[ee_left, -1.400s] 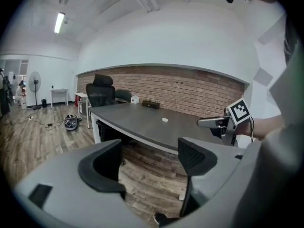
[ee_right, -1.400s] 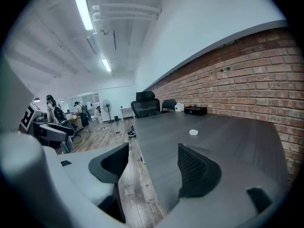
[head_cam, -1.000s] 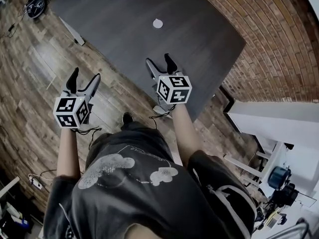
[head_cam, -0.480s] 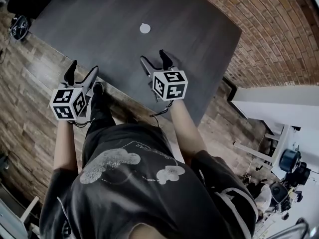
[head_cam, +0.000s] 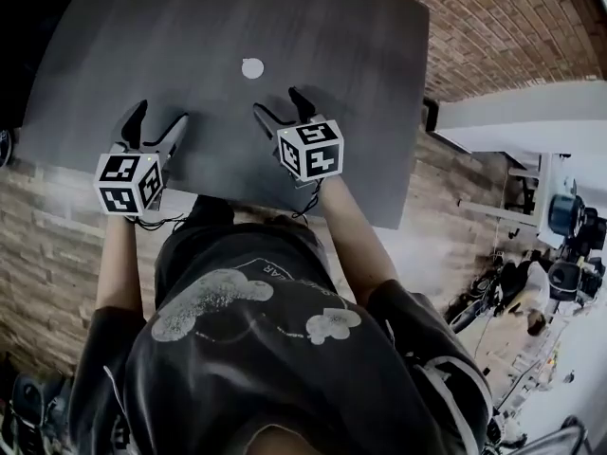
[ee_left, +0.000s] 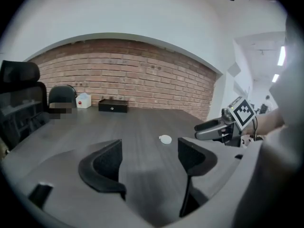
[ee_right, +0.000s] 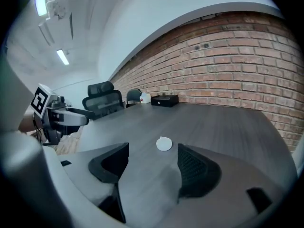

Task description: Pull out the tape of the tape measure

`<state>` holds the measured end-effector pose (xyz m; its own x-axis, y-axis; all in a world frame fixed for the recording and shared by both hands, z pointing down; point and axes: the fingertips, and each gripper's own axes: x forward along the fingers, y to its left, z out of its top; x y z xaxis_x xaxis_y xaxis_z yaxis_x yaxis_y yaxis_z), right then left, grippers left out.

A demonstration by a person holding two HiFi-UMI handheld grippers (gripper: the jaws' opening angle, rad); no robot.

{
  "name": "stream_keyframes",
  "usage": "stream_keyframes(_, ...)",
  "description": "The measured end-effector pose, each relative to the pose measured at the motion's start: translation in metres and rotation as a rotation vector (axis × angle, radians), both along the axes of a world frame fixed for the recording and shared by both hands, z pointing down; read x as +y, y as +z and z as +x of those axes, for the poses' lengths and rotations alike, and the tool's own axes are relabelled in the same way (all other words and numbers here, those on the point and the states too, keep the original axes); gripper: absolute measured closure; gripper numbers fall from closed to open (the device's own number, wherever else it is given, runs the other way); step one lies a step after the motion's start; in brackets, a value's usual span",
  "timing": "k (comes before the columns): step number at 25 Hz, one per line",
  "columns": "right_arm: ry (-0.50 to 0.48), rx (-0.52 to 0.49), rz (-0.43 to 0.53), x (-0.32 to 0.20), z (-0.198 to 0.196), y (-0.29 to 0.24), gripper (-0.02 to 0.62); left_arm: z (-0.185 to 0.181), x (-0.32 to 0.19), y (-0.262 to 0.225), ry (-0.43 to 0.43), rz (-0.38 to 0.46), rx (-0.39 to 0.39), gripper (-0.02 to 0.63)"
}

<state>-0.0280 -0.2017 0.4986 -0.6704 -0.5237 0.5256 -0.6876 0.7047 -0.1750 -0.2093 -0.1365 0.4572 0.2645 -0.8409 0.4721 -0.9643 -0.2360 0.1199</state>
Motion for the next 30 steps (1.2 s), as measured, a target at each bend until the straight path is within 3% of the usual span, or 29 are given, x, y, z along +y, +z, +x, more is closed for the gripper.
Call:
stream_keyframes(7,0.091,0.047,-0.031,-0.023,-0.019,0.009,0.285,-0.008,-0.053,0.006,0.189,-0.006,-0.007,0.244)
stream_keyframes(12,0.064,0.085,-0.093,-0.030,-0.036,0.025,0.285,-0.012,-0.073,0.016,0.292,-0.012,-0.030,0.244)
stream_keyframes(20,0.056,0.183,-0.093,-0.061,-0.039,0.048,0.285,-0.007,-0.103,0.027,0.392,0.000,-0.035,0.244)
stream_keyframes(30,-0.064,0.316,-0.140,-0.076,-0.044,0.080,0.285,0.009,-0.117,0.043,0.461,-0.015,-0.012,0.245)
